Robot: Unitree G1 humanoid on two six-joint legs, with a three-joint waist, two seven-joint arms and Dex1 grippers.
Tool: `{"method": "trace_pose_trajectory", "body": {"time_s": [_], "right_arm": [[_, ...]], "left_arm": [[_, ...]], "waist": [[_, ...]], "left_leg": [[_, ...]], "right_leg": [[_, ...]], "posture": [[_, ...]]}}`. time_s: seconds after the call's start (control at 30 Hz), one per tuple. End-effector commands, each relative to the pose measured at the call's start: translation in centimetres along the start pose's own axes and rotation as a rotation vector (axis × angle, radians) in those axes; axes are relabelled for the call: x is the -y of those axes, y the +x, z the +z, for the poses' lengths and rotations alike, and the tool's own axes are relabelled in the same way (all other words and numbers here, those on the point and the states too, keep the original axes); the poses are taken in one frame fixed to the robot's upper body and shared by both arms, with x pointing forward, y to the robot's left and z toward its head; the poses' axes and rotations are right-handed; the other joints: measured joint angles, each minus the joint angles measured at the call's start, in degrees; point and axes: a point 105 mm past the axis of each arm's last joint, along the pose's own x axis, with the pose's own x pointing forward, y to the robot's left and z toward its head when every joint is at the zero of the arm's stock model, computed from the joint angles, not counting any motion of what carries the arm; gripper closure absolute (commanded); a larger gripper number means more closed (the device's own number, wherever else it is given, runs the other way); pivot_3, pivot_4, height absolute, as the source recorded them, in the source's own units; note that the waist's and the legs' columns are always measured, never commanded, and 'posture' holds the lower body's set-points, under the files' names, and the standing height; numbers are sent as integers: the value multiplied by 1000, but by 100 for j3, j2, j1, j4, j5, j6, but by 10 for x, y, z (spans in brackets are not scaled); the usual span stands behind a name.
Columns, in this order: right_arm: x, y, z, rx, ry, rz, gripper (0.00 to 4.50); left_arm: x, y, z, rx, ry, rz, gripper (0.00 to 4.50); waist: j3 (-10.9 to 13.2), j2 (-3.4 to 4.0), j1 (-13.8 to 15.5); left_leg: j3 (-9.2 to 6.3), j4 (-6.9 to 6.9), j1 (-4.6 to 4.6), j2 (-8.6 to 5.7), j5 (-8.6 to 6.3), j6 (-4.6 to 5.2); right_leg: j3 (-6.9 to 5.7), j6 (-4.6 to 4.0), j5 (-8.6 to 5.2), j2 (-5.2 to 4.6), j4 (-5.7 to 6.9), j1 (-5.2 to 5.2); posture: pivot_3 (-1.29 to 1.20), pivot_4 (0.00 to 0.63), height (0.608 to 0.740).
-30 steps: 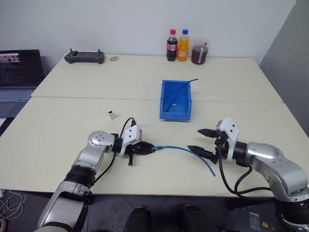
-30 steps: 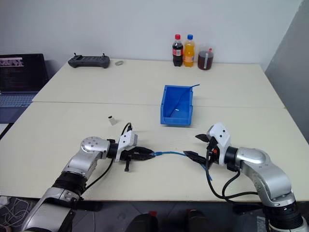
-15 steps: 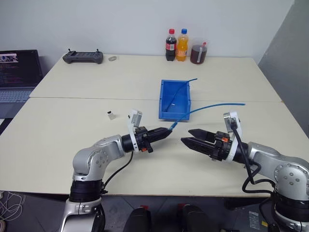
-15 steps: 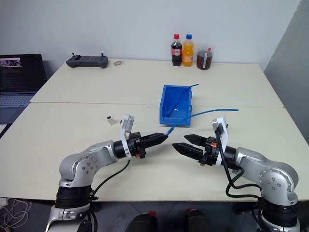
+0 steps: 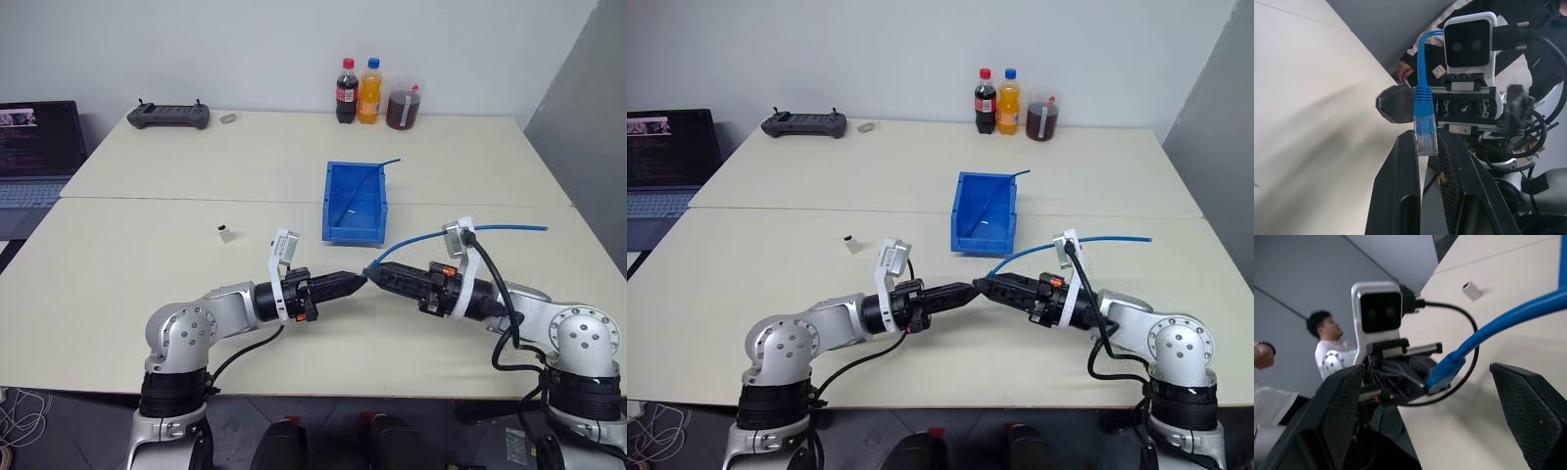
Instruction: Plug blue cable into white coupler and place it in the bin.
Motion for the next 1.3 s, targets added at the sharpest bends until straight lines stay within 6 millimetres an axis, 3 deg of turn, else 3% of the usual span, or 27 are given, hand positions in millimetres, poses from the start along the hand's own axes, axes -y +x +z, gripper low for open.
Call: {"method": "trace_pose_trajectory", "body": {"time_s": [0.03,0.17,0.6,0.7,0.93,1.0,1.3], "right_arm": [[-12,2,4,7,-17,71,149],[-10,2,6,11,-14,66,919],[-11,-4,7,3,2,80,4105],[-14,-4,5,-5,3,94,4336],[-14,-5,6,-15,-1,96,4338],[-12,-3,8,-7,-7,82,4339],[0,-3,12,15,-20,20,4339]], "left_arm": [[17,5,4,1,37,-67,4269],[18,4,1,-4,31,-71,4269],[20,1,0,-16,30,-81,4269],[19,1,0,-17,32,-80,4269],[16,1,3,-4,99,-49,4269],[17,1,2,-3,93,-59,3563],[26,-9,2,8,80,-83,1917]], "waist": [[0,0,1],[0,0,1],[0,0,1],[0,0,3],[0,0,4],[0,0,5],[1,0,0]], "left_leg": [[0,0,0,0,0,0],[0,0,0,0,0,0],[1,-1,0,0,0,0],[2,-1,-1,0,0,0],[2,-2,-1,0,0,0],[2,-2,-1,0,0,0],[3,-4,-1,1,0,0]], "right_leg": [[0,1,0,0,0,0],[1,1,0,0,-1,0],[1,4,-2,0,-2,-1],[2,27,-16,0,-2,-1],[3,28,-16,0,-3,-1],[3,28,-16,0,-3,-1],[4,29,-17,0,-4,-2]], "posture": [[0,150,740],[0,150,740],[0,150,740],[0,150,740],[0,150,740],[0,150,740],[0,150,740]]}}
